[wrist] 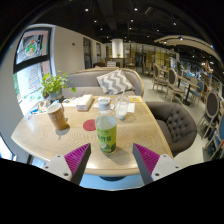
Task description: Pour water
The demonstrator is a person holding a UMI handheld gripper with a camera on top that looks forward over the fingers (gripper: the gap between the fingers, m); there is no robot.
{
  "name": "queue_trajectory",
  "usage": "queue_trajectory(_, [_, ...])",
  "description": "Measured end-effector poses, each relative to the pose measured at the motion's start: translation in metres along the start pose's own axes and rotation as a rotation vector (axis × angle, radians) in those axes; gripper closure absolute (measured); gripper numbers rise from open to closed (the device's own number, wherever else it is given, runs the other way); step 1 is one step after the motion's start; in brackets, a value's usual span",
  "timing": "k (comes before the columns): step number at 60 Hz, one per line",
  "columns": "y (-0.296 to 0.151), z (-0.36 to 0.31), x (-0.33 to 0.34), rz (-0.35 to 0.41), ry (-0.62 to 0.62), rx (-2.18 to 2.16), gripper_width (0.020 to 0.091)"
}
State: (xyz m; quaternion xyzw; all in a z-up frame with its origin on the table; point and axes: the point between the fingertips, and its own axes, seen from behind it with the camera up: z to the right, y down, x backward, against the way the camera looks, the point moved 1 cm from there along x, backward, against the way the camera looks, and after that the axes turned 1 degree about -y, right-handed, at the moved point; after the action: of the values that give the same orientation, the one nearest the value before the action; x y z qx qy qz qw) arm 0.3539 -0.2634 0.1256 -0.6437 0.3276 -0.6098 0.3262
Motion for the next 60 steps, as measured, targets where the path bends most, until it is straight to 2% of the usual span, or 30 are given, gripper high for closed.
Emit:
queue_trajectory(19, [-0.013,-0.014,-0.116,0.105,0.068,-0.030,0.0256])
queue_trajectory(22, [-0.013,-0.012,-0.129,0.119,0.082,-0.015,0.0294])
queue_trajectory(24, [-0.013,-0.013,-0.134,0.127,0.082,-0.012,0.0348])
queue_trajectory(27, [-0.015,-0.012,-0.140,0.138,0.087,-0.019,0.0480])
queue_trajectory(28, [-0.016,-0.011,-0.141,0.146,0.093,-0.023,0.0554])
queue_trajectory(38, [-0.018,-0.009,-0.145,0.164,0.111,-0.048,0.0624])
queue_trajectory(44, [-0.021,-0.009,-0.144,0.147,0.134,-0.027,0.0702])
queue_trajectory(51, [-0.041,-0.011,-0.134,0.137,0.189,0.046,0.0702])
queue_trajectory(60, [-0.094,-0.011,-0.117,0.143,0.279,0.202,0.0702])
